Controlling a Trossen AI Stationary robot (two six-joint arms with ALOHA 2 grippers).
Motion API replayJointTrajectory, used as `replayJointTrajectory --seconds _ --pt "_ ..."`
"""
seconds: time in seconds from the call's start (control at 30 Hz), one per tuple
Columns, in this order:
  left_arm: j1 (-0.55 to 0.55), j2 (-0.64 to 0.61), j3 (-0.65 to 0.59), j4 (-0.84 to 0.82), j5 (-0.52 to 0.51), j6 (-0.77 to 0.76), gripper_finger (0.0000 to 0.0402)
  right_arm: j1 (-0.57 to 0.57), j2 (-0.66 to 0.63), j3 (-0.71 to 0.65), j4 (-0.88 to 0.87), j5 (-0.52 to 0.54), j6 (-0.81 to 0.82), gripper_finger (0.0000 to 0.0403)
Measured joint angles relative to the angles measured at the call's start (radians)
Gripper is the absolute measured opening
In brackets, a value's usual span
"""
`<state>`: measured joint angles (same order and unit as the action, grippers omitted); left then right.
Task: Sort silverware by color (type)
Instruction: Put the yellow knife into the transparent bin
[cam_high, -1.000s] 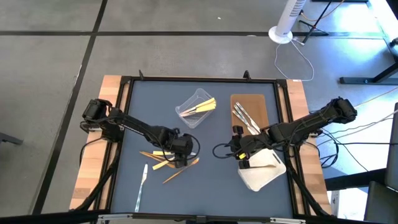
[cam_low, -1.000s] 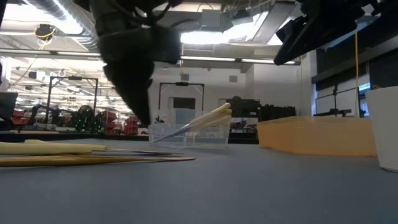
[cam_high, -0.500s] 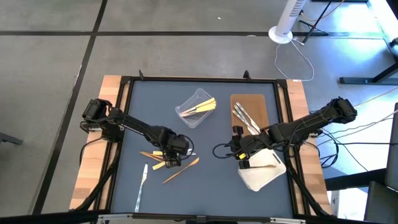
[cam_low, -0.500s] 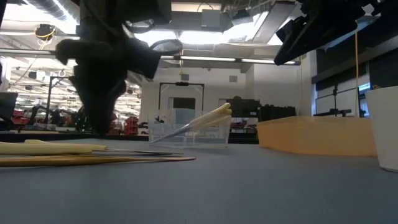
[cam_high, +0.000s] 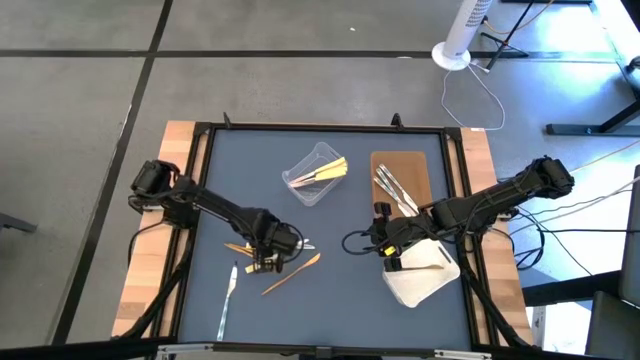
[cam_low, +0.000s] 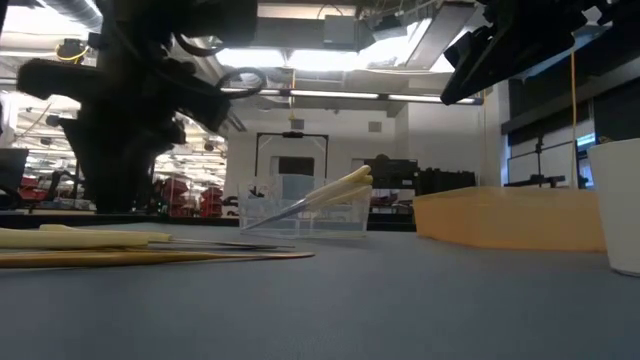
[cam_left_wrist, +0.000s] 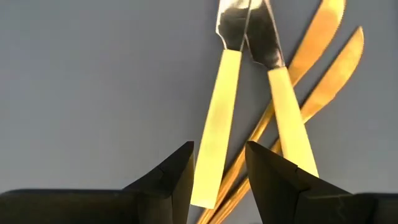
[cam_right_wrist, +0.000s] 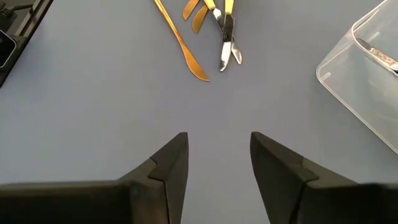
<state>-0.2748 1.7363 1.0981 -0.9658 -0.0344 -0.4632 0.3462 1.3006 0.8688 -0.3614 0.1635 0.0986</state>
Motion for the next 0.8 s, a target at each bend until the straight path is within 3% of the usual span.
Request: replayJointTrajectory --seconds 0.8 --pt "-0.042 0.027 0.000 0.079 -0.060 -0.005 0.0137 0.000 0.000 0.000 -0.001 0.000 0.000 0.0160"
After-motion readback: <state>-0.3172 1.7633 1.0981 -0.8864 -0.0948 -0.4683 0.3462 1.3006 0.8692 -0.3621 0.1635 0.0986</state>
